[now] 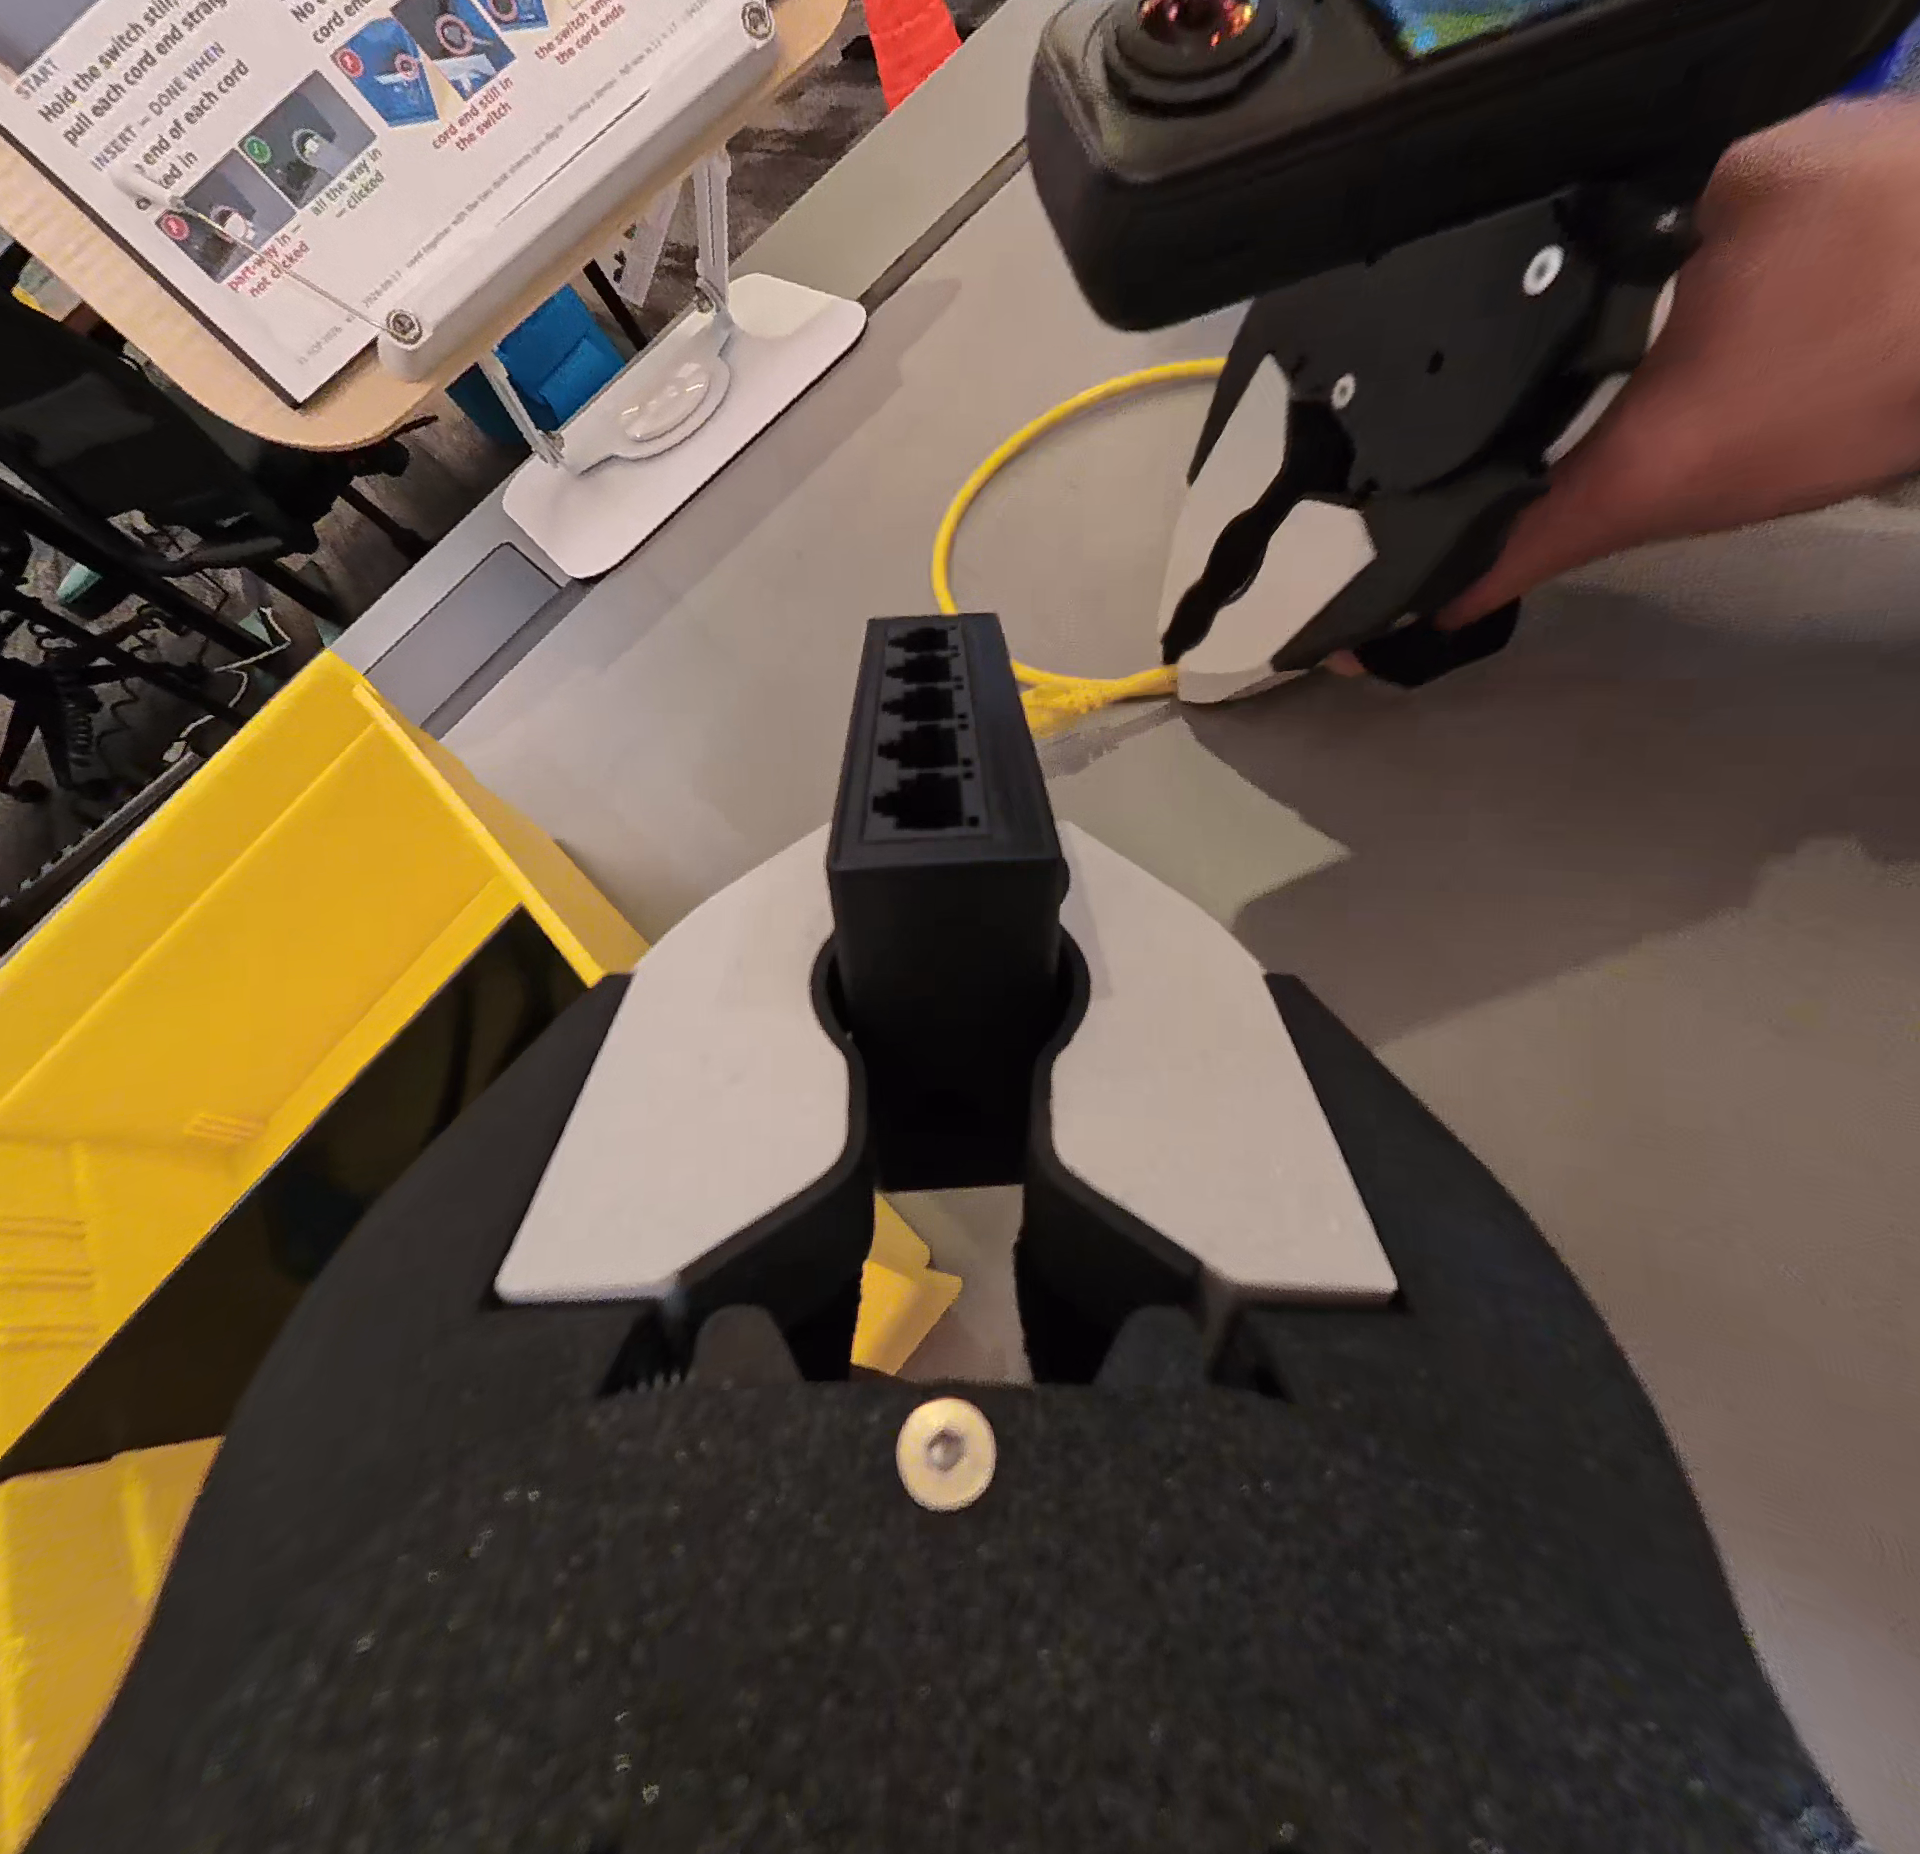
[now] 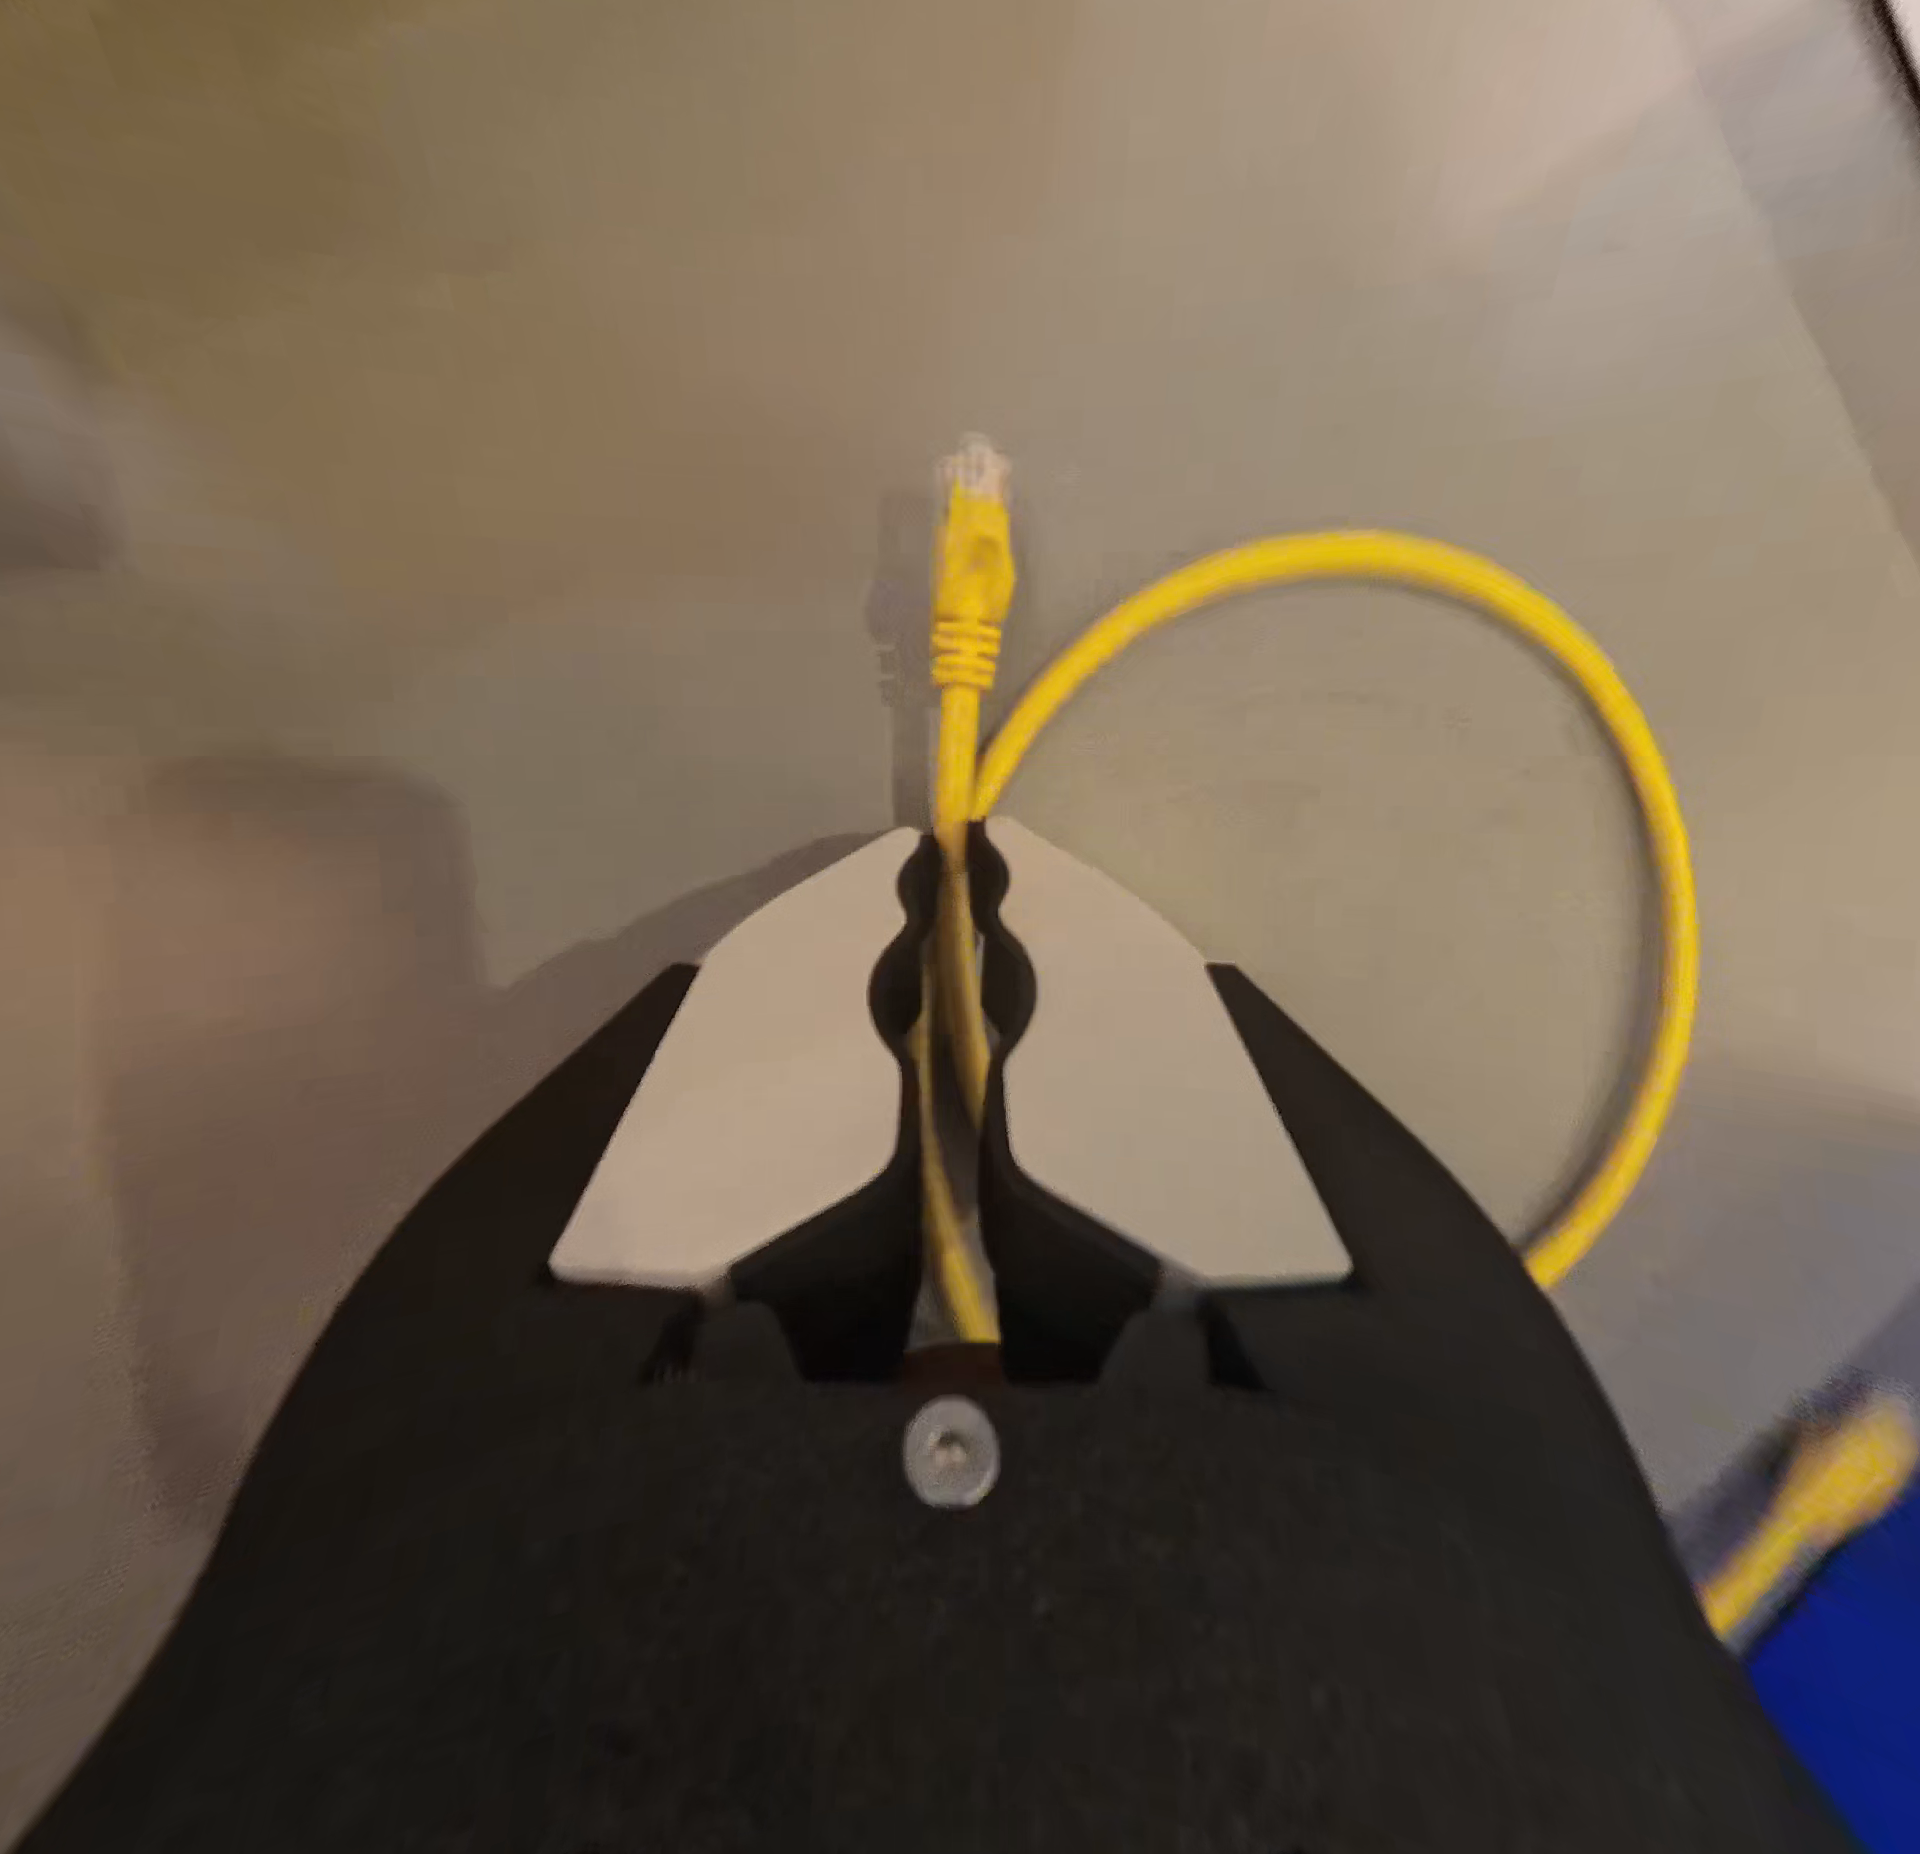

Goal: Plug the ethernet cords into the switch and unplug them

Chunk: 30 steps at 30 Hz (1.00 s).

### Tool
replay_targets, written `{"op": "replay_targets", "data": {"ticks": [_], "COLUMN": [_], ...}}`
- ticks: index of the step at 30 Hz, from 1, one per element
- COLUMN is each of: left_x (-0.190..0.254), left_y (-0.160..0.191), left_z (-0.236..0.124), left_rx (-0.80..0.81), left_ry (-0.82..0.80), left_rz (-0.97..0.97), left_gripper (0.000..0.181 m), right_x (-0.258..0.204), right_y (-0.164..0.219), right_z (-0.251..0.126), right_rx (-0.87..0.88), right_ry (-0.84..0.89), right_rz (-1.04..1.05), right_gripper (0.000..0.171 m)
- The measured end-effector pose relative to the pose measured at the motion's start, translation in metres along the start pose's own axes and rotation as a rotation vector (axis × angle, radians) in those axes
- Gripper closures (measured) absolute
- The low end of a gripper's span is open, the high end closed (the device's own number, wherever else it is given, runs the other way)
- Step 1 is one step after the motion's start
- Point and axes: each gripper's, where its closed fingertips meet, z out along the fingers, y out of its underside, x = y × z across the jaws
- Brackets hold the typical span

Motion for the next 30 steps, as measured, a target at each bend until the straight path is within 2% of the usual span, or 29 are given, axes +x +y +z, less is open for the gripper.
{"op": "replay_targets", "data": {"ticks": [2,6,9,11,16,20,23,30], "left_x": [-0.001,-0.005,-0.005,-0.005,-0.005,-0.008,-0.009,-0.009], "left_y": [0.002,0.005,0.005,0.006,0.002,-0.001,0.005,0.01], "left_z": [0.0,0.001,0.002,0.003,-0.001,-0.004,-0.005,-0.007], "left_rx": [-0.005,-0.009,-0.007,-0.014,0.001,0.022,0.0,-0.015], "left_ry": [-0.005,-0.007,-0.01,-0.023,-0.045,-0.083,-0.113,-0.169], "left_rz": [0.0,-0.009,0.005,0.022,0.03,0.057,0.079,0.13], "left_gripper": [0.151,0.151,0.152,0.151,0.152,0.151,0.151,0.152], "right_x": [-0.001,-0.027,-0.031,-0.036,-0.039,-0.037,-0.041,-0.038], "right_y": [0.004,0.009,0.01,0.01,0.0,-0.008,-0.013,-0.007], "right_z": [-0.004,-0.013,-0.018,-0.022,-0.028,-0.019,-0.017,-0.01], "right_rx": [-0.016,0.034,0.082,0.107,0.2,0.212,0.242,0.239], "right_ry": [-0.036,-0.254,-0.251,-0.251,-0.218,-0.237,-0.317,-0.286], "right_rz": [-0.039,-0.029,-0.075,-0.143,-0.295,-0.271,-0.191,-0.192], "right_gripper": [0.166,0.165,0.163,0.152,0.151,0.153,0.154,0.156]}}
